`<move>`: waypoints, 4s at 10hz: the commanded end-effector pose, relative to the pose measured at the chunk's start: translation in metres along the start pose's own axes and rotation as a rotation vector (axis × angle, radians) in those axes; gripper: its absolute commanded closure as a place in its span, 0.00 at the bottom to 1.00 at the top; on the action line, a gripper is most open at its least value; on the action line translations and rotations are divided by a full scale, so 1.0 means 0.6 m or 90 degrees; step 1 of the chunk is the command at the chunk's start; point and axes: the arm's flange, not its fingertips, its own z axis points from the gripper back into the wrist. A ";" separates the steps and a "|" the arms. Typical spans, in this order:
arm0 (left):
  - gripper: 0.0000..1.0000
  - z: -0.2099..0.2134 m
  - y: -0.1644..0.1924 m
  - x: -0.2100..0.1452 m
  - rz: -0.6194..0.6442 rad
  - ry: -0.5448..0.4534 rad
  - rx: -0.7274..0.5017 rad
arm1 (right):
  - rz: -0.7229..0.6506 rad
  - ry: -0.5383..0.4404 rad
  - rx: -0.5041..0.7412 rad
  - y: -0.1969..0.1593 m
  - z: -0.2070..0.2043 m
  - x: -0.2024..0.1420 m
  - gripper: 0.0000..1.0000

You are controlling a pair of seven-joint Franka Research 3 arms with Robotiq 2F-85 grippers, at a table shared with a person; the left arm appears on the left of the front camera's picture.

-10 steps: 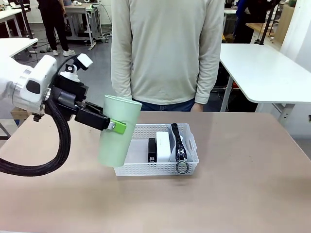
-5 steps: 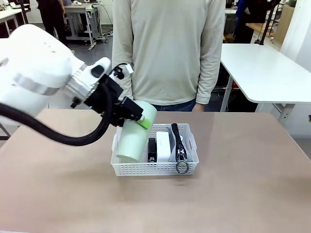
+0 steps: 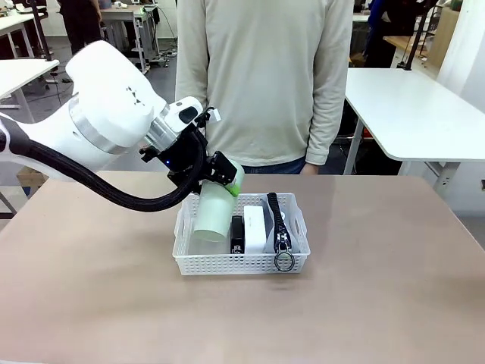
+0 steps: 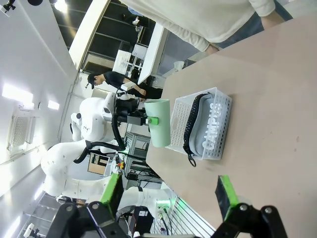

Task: Efficiently arrange items inside the basket to fit them all.
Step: Pick up the Reusable plastic cup and place it inside the Organizing basket.

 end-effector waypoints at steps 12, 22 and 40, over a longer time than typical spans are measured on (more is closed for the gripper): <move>0.12 -0.130 0.033 0.032 0.178 0.119 0.210 | 0.005 -0.007 0.009 0.003 0.000 0.003 0.00; 0.00 -0.127 0.029 0.033 0.190 0.151 0.222 | 0.005 -0.007 0.009 0.003 0.000 0.003 0.00; 0.00 0.367 0.401 -0.400 0.195 -0.350 -0.525 | 0.005 -0.007 0.009 0.003 0.000 0.003 0.00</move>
